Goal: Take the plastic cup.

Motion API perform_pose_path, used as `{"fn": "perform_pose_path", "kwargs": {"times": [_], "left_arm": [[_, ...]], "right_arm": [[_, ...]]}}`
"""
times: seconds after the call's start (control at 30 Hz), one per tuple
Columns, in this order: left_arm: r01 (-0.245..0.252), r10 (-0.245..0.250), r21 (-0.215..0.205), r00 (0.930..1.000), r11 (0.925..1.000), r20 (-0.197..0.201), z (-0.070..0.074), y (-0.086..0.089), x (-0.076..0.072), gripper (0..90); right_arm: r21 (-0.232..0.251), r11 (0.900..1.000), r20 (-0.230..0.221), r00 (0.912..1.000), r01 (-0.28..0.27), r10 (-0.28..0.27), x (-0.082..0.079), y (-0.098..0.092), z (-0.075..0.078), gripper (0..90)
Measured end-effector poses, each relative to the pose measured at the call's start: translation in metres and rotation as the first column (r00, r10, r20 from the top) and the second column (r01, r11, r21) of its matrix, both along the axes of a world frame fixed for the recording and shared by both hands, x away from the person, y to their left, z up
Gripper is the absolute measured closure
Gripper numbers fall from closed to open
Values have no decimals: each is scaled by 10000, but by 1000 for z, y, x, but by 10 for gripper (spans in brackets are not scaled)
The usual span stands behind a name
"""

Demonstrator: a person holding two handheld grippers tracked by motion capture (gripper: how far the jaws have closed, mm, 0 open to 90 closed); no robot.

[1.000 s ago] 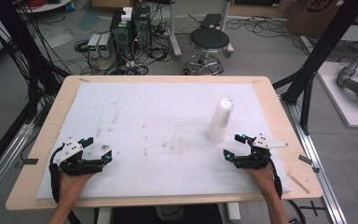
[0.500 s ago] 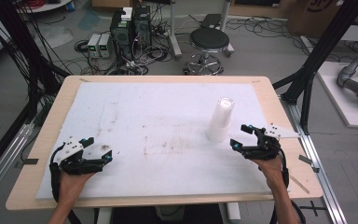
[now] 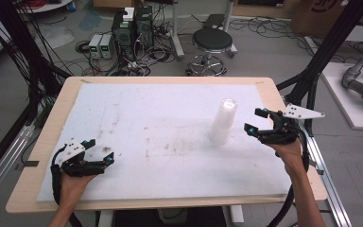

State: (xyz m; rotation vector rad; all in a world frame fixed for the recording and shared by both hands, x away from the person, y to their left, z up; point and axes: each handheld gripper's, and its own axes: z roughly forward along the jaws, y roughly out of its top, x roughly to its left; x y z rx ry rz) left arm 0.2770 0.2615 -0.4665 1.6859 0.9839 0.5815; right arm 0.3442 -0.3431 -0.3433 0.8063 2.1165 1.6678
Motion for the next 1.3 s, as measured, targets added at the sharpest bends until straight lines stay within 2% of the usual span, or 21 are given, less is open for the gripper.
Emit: {"fn": "perform_pose_path", "kwargs": {"times": [0.1,0.4,0.43,0.6,0.63,0.67,0.7,0.73,0.83,0.93,0.97,1.07,1.1,1.13,1.2,1.23,1.27,1.3], "left_arm": [[5,-5,-27,10000,10000,-15,0,0,0,73],[-21,21,-8,10000,10000,-29,0,1,0,73],[-19,19,-2,10000,10000,-39,0,1,1,73],[-21,21,-13,9999,10000,-129,0,0,1,73],[-7,7,5,9999,10000,-140,0,0,1,73],[-7,7,5,9999,10000,-140,0,0,1,73],[-11,11,7,9999,10000,-150,0,0,1,73],[-11,11,7,9999,10000,-150,0,0,1,73],[-12,12,10,9999,10000,-137,0,0,1,73],[-17,18,7,9999,10000,-134,0,0,1,73],[-24,25,17,9999,10000,-145,0,0,1,73],[-31,31,9,9998,10000,-201,0,0,2,73],[-11,12,71,9997,10000,-231,0,0,3,73],[-11,12,71,9997,10000,-231,0,0,3,73],[-34,35,52,9996,10000,-272,0,0,3,73],[-34,35,39,9996,10000,-274,0,0,3,73],[-34,35,39,9996,10000,-274,0,0,3,73],[-43,44,41,9997,10000,-252,0,0,3,73]], "right_arm": [[-293,9994,33,9998,-189,190,6,0,14,149],[-1025,9932,-188,9984,-552,535,25,2,38,149],[-1199,9901,-304,9971,-726,695,30,4,44,149],[-1545,9811,-542,9925,-1168,1096,40,10,53,149],[-1716,9751,-598,9895,-1404,1319,45,14,55,149],[-1716,9751,-598,9895,-1404,1319,45,14,55,149],[-1873,9697,-745,9866,-1568,1451,50,18,58,149],[-1873,9697,-745,9866,-1568,1451,50,18,58,149],[-2047,9604,-872,9808,-1891,1745,58,26,58,149],[-2092,9573,-938,9786,-1995,1834,63,29,57,149],[-2052,9536,-1101,9733,-2204,2012,66,32,55,149],[-2070,9484,-1224,9682,-2401,2184,70,36,53,149],[-2156,9405,-1349,9620,-2625,2376,74,41,52,149],[-2156,9405,-1349,9620,-2625,2376,74,41,52,149],[-2261,9319,-1446,9558,-2838,2560,78,45,50,149],[-2311,9249,-1556,9498,-3020,2713,80,50,47,149],[-2311,9249,-1556,9498,-3020,2713,80,50,47,149],[-2371,9183,-1679,9444,-3172,2828,82,53,45,149]]}}
